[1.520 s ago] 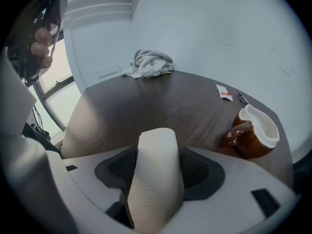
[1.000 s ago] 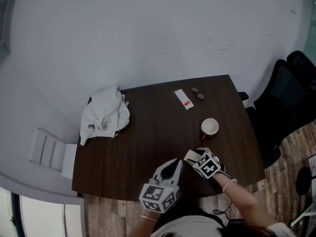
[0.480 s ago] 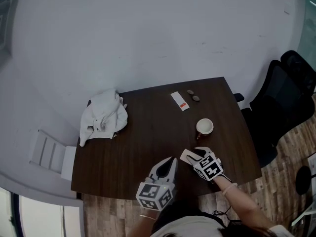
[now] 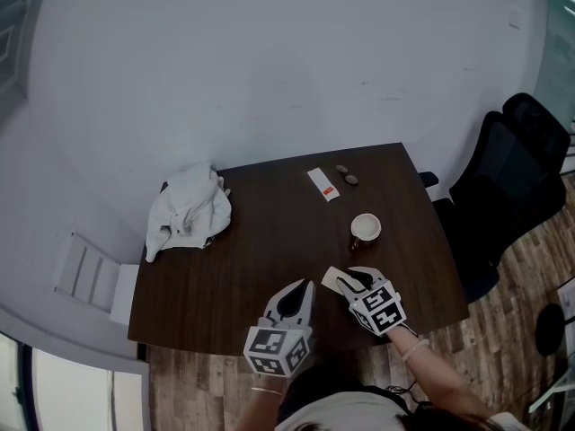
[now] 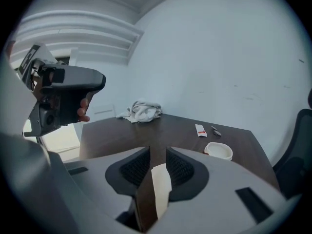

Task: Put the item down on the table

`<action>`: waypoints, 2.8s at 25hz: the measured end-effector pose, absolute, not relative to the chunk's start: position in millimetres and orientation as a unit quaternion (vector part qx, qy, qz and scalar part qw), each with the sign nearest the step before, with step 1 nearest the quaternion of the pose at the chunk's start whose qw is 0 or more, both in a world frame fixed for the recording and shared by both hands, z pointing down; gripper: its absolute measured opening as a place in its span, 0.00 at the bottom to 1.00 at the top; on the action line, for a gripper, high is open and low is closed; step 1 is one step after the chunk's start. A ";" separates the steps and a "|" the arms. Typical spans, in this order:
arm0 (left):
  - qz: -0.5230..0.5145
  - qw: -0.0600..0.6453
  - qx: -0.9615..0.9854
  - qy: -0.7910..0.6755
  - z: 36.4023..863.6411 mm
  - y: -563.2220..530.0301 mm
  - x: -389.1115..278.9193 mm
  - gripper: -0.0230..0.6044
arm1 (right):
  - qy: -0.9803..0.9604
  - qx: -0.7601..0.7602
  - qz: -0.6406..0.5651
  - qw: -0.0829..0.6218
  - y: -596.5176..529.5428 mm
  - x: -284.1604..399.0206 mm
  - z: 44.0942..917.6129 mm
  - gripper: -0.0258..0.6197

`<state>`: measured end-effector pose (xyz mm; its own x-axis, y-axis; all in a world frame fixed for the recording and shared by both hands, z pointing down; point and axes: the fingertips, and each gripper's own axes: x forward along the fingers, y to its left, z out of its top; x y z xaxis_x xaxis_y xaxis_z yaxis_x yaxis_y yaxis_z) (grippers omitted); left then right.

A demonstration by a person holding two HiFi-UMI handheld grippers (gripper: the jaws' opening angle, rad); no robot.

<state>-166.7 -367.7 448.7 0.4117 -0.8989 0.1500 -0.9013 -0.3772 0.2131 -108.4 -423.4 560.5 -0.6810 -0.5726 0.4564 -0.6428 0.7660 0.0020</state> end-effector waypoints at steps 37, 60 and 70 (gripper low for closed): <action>-0.002 0.100 0.825 -0.556 413.9 -299.6 -113.6 0.06 | -0.914 0.399 0.024 0.071 -336.1 -18.9 437.8 0.05; -0.011 0.080 0.818 -0.569 405.4 -242.1 -88.8 0.07 | -0.903 0.429 0.007 0.031 -272.0 27.7 414.5 0.05; -0.008 0.076 0.820 -0.568 405.0 -235.7 -83.1 0.07 | -0.898 0.439 0.013 0.030 -265.0 35.9 417.5 0.05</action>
